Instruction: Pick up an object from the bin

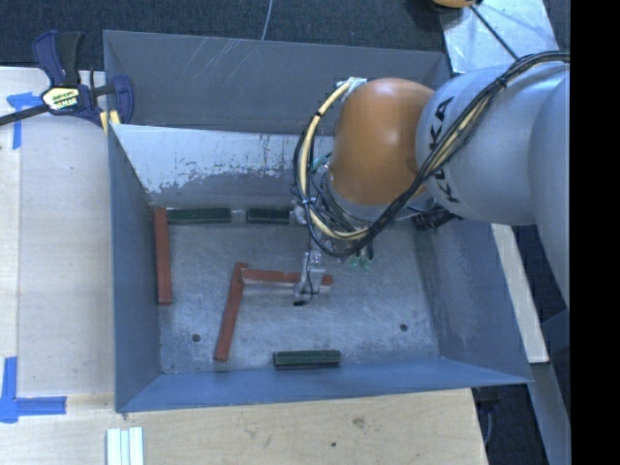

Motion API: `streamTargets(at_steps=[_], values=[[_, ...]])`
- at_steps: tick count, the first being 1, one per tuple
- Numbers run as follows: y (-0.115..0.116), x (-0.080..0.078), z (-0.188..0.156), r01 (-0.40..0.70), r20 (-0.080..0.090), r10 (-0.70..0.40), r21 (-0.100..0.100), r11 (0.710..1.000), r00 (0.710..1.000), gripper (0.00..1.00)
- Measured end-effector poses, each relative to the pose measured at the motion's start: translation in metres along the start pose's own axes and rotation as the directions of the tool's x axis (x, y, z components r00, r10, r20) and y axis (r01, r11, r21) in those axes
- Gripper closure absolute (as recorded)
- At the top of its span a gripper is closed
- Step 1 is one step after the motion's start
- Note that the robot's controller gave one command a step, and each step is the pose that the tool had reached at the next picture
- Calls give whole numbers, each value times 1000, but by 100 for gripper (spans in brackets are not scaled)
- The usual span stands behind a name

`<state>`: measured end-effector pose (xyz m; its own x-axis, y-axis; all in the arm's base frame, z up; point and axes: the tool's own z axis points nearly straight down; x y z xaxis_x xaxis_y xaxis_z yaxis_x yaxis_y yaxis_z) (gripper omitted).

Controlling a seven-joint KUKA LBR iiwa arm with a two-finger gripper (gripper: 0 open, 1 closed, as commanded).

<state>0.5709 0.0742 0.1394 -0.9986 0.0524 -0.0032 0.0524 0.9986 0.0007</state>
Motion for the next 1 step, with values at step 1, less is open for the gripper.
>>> streamTargets(at_steps=[1], values=[[1, -4, 54, 145, 1, -145, 0, 989, 989, 0]])
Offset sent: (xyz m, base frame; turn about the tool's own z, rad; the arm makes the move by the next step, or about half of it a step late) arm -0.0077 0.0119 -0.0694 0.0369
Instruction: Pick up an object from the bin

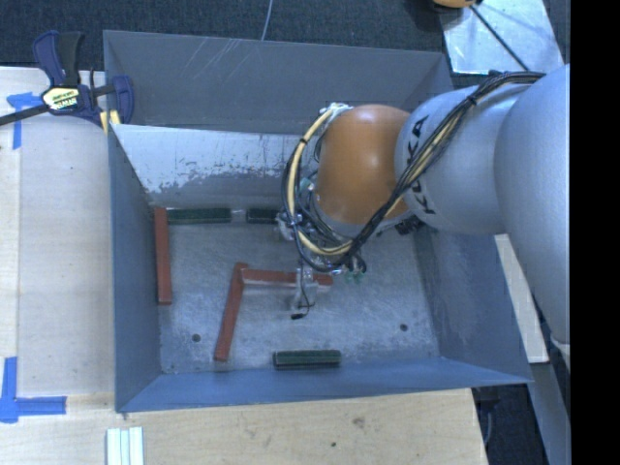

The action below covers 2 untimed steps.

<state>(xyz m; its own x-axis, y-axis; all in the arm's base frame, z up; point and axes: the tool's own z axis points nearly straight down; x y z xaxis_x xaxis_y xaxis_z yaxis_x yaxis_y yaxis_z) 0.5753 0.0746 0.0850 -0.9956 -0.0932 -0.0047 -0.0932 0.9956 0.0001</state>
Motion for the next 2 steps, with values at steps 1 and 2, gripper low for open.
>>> streamTargets(at_steps=[1, 2], values=[[12, 10, 14, -181, -4, 181, 1, 983, 983, 100], [12, 10, 14, -181, -4, 181, 1, 983, 983, 100]])
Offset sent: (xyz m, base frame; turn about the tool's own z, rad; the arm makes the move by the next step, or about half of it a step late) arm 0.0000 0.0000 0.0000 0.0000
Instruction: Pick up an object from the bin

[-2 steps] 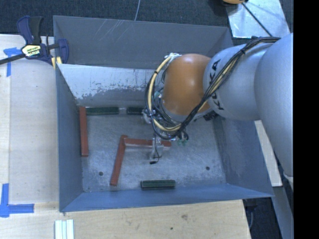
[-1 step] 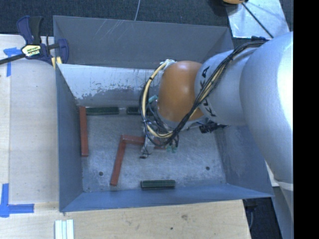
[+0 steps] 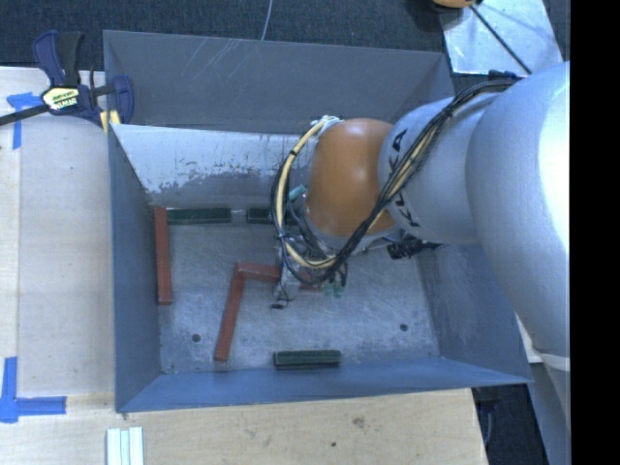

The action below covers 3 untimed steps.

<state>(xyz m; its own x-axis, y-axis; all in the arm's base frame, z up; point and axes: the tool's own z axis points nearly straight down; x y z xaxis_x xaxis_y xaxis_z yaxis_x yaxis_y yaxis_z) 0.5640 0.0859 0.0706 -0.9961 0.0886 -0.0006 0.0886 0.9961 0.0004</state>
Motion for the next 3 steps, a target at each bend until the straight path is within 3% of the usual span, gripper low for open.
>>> streamTargets(at_steps=[3], values=[[-1, 1, -11, 0, -3, 0, 1, 1000, 1000, 100]])
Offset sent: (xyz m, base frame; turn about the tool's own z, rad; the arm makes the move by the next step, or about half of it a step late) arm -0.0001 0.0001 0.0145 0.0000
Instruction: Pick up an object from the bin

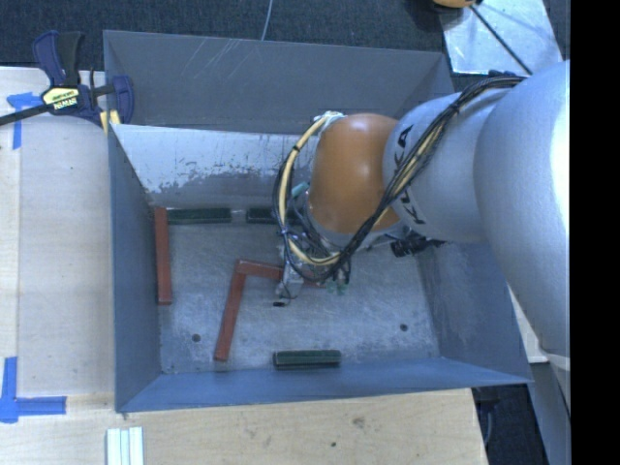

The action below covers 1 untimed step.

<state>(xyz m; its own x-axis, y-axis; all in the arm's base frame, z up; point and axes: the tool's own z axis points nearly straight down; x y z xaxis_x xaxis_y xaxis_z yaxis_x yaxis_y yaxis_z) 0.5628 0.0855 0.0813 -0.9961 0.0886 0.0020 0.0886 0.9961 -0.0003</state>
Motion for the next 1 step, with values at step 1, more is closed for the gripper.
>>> streamTargets(at_steps=[1], values=[[0, -1, -13, 0, 3, 0, -1, 1000, 1000, 100]])
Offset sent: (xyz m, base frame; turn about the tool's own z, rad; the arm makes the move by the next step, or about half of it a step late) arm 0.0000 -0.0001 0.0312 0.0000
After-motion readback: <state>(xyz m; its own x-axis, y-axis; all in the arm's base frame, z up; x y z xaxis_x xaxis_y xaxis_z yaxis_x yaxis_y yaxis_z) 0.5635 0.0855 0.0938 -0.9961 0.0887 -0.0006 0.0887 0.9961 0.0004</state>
